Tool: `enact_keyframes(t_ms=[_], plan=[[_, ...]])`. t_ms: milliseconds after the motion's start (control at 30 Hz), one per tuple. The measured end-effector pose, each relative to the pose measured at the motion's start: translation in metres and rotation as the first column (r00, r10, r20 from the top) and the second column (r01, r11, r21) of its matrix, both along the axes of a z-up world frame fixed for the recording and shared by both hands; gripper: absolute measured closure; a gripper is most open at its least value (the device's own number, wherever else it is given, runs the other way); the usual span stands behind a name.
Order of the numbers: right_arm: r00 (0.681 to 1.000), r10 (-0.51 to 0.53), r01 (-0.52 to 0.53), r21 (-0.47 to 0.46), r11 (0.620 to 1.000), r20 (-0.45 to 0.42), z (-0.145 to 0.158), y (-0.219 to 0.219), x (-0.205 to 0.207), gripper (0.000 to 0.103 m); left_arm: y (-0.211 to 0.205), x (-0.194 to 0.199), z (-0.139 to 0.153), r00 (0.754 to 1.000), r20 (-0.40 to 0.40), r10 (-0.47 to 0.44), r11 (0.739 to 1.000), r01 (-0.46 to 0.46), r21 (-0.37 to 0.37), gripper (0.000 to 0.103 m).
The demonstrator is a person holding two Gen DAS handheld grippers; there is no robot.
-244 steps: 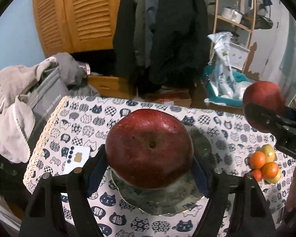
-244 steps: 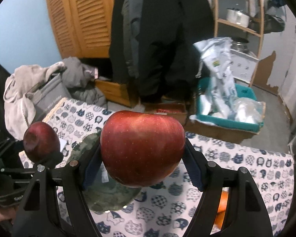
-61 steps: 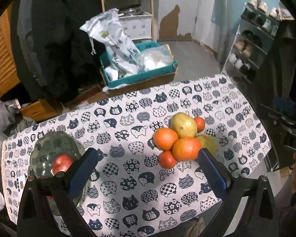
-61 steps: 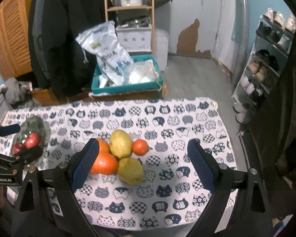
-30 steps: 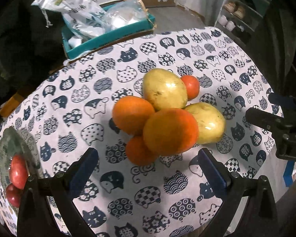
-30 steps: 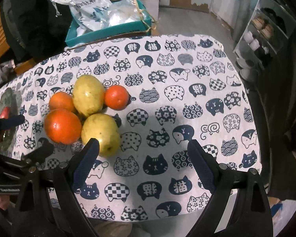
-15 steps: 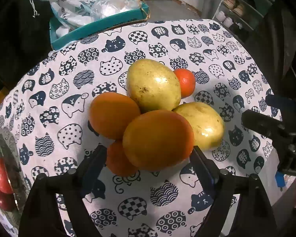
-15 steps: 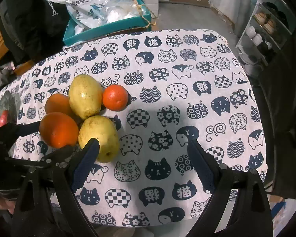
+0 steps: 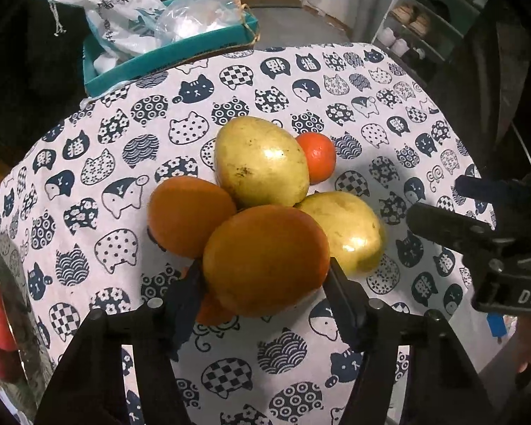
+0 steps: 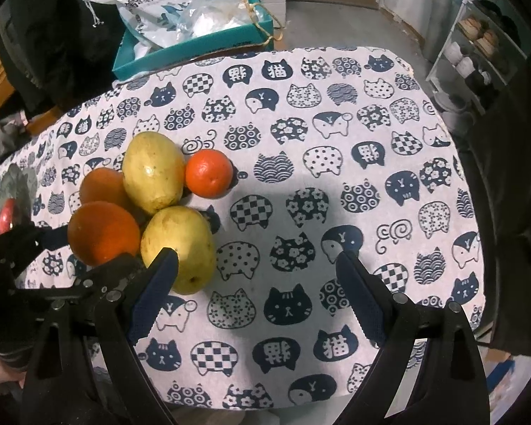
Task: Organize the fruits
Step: 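Close the left gripper on a large orange while the right gripper grasps a pear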
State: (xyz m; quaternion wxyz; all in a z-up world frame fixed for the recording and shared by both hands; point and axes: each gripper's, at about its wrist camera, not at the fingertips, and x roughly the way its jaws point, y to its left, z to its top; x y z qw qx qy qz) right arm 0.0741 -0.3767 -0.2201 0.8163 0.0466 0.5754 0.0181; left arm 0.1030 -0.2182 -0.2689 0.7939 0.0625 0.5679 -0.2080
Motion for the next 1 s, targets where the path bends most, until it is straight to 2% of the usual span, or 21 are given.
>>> enact_keyframes(t_ms=[233, 500, 767, 867, 967, 1000], plan=[[0.999, 0.038, -0.036, 0.069, 0.997, -0.022, -0.003, 0.015, 0.007, 0.012, 0.027, -0.009, 0.017, 0.999, 0.014, 0.03, 1.0, -0.029, -0.008, 0.037], [0.99, 0.12, -0.117, 0.041, 0.992, -0.078, -0.026, 0.041, 0.016, 0.012, 0.066, -0.012, 0.022, 0.994, 0.022, 0.11, 0.994, -0.11, 0.002, 0.037], [0.978, 0.154, -0.156, -0.005, 0.988, -0.141, -0.056, 0.061, 0.033, 0.013, 0.094, -0.013, 0.008, 0.986, 0.002, 0.168, 0.985, -0.168, 0.031, 0.037], [0.975, 0.16, -0.161, 0.005, 0.987, -0.151, -0.064, 0.066, 0.038, 0.018, 0.101, -0.014, 0.004, 0.984, -0.005, 0.178, 0.983, -0.178, 0.038, 0.037], [0.971, 0.169, -0.17, 0.012, 0.985, -0.171, -0.072, 0.069, 0.041, 0.028, 0.107, -0.014, 0.0, 0.982, -0.013, 0.19, 0.981, -0.19, 0.044, 0.037], [0.97, 0.171, -0.17, 0.019, 0.985, -0.175, -0.075, 0.071, 0.041, 0.034, 0.109, -0.013, -0.002, 0.981, -0.016, 0.194, 0.98, -0.193, 0.044, 0.037]])
